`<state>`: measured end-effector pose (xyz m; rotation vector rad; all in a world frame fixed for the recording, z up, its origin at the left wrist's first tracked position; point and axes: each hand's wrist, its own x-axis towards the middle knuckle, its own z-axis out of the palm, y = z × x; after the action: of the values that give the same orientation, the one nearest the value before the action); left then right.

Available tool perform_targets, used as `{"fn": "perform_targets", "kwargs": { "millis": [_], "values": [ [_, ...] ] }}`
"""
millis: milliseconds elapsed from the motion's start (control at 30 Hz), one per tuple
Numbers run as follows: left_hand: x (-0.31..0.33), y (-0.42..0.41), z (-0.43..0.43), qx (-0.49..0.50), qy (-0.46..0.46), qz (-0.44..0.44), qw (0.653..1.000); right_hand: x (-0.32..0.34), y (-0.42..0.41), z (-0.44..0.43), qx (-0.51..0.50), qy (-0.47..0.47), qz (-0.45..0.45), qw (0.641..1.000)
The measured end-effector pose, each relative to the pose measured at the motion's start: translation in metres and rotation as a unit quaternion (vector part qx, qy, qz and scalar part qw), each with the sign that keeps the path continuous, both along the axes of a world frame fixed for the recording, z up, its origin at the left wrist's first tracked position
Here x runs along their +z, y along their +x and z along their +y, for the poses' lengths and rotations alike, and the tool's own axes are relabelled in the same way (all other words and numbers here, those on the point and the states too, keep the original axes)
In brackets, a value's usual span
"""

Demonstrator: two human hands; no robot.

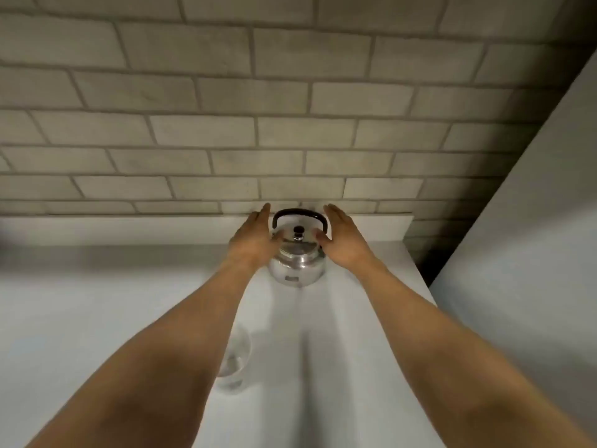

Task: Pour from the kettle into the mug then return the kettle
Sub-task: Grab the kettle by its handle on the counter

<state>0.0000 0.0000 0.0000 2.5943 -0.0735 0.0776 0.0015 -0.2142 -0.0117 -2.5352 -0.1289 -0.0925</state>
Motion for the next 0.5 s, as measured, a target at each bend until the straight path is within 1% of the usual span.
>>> {"fn": "perform_targets", "kwargs": {
  "millis": [100, 200, 333, 433, 500],
  "values": [
    [-0.002, 0.021, -0.002, -0.014, 0.01, -0.006, 1.0, 0.003, 0.027, 0.002, 0.037, -0.027, -0.036, 0.998],
    [-0.006, 0.039, -0.003, -0.041, 0.015, -0.003, 0.999, 0.002, 0.047, 0.008, 0.074, -0.05, -0.047, 0.995],
    [-0.01, 0.051, -0.007, -0.087, -0.007, 0.028, 0.996, -0.006, 0.062, 0.013, 0.127, 0.009, -0.019, 0.992],
    [-0.012, 0.056, -0.005, -0.099, -0.013, 0.008, 0.995, -0.006, 0.068, 0.016, 0.129, 0.045, -0.016, 0.99],
    [-0.009, 0.054, -0.003, -0.11, -0.006, 0.006, 0.994, -0.003, 0.067, 0.014, 0.115, 0.074, 0.004, 0.991]
  ]
}}
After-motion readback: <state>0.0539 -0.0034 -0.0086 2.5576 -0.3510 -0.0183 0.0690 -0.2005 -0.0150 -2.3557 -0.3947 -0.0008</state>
